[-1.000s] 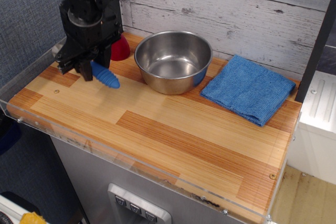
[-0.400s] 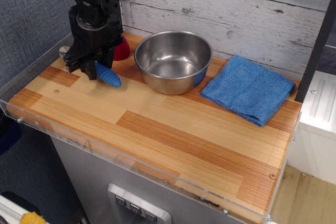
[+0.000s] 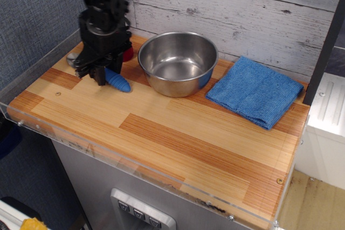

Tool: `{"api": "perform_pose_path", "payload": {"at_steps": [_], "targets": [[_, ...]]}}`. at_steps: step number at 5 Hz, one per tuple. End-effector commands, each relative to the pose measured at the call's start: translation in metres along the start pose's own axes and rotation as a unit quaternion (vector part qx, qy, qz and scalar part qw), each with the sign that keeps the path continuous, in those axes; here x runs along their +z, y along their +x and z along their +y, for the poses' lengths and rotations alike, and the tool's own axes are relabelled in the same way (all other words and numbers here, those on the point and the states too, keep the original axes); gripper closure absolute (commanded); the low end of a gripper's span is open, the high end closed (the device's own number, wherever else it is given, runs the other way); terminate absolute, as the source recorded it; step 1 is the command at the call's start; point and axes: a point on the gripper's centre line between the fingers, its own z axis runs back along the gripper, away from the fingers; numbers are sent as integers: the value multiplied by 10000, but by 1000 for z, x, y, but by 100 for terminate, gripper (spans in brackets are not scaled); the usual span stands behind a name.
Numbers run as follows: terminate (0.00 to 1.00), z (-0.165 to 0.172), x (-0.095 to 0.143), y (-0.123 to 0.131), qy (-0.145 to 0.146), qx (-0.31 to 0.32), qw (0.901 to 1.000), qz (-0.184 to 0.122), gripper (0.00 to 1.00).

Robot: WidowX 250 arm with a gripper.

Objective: Move blue spoon to just below red vegetable

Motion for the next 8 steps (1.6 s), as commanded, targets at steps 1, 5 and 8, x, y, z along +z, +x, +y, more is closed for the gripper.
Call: {"api": "perform_pose_path", "payload": {"at_steps": [1, 5, 8], "targets": [[0, -10, 19, -14, -15, 40, 10000, 60, 0], [0, -1, 73, 7, -168, 505, 9980, -355, 0], [0, 16, 116, 21, -496, 747, 9935, -697, 0]]}}
